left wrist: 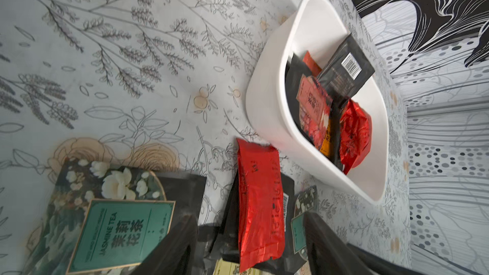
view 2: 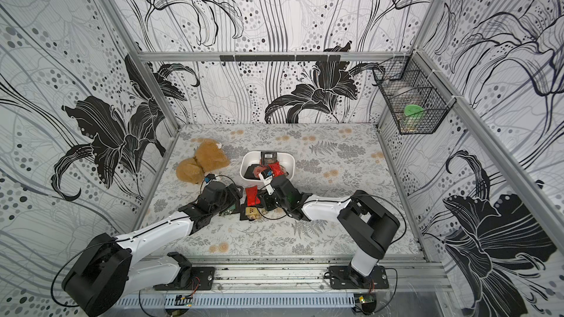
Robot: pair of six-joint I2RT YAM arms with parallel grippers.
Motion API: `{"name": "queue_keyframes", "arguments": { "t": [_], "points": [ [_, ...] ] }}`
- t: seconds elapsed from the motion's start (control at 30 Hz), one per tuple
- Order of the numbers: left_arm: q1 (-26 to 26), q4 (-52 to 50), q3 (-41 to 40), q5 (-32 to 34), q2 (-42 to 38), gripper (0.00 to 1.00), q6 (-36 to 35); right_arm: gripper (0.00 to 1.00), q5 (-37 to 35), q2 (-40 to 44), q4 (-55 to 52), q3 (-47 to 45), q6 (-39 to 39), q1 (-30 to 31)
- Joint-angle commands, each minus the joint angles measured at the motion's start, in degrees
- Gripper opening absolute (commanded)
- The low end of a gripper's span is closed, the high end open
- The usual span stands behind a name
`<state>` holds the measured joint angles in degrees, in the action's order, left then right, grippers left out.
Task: Put the tea bags into the storage box
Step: Pick up the tea bag from the center of the board.
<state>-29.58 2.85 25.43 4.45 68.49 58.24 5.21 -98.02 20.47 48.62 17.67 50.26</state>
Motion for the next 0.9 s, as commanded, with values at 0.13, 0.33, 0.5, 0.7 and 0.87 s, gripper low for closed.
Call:
{"name": "queue_keyframes", "arguments": {
  "t": [0.13,0.33,0.5,0.7,0.87],
  "points": [
    [-0.7,13.2,-3.4,-5.3,3.2,0.65,2.5,0.29,0.0,-6.5,-6.7,5.2,0.8,0.2],
    [-1.3,19.1,-2.5,-7.8,9.8,0.57,2.7,0.28,-2.0,-8.5,-8.3,6.9,1.1,0.2],
    [-1.5,19.4,-1.5,-7.2,12.3,0.54,2.8,0.27,-1.6,-9.1,-8.5,7.3,1.2,0.2],
    [-1.6,21.2,-1.0,-7.4,14.3,0.51,3.2,0.28,-0.9,-9.0,-8.7,7.4,1.1,0.2],
    [-1.9,22.0,-0.1,-8.7,16.1,0.48,3.3,0.28,-0.3,-9.1,-8.4,7.3,1.1,0.2]
  ]
}}
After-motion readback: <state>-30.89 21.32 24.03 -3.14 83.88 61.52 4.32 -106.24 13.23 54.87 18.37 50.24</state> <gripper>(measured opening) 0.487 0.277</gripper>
